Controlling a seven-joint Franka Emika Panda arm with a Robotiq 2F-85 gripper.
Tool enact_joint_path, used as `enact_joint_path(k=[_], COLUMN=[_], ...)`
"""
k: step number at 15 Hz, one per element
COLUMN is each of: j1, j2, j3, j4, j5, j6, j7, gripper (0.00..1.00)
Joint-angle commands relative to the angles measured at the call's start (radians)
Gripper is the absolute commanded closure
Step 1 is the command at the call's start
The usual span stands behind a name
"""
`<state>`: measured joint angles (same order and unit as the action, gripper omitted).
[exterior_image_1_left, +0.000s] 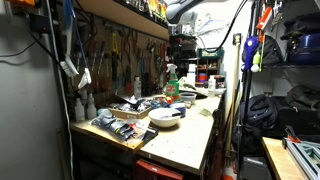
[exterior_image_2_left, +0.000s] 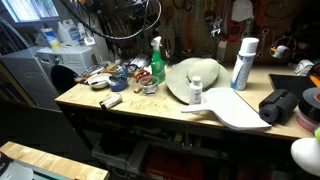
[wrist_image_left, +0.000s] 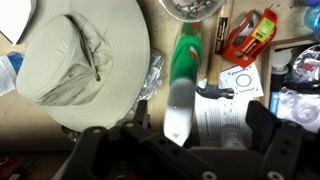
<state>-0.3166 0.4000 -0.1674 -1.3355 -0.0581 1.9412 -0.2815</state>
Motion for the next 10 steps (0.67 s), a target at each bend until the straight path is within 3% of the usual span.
enact_joint_path(k=[1,4,8,9,10], j1=[-0.019,-0.036,-0.01,0.002,0.008], j2=[-0.176,-0.305,-0.489,-0.363,-0.407], j3=[0.014,0.017,-0.017,-0.035,-0.04], j4=[-0.232,-0.359,-0.524,-0.368,-0.409], j5=[0.022,0.06,0.168,0.119,0.134], j6=[0.078,0.154,0.21,0.155,0.16], j7=[-0.143,-0.319,-0.551,-0.456,-0.493], gripper=[0.0,0.0,0.0,0.0,0.0])
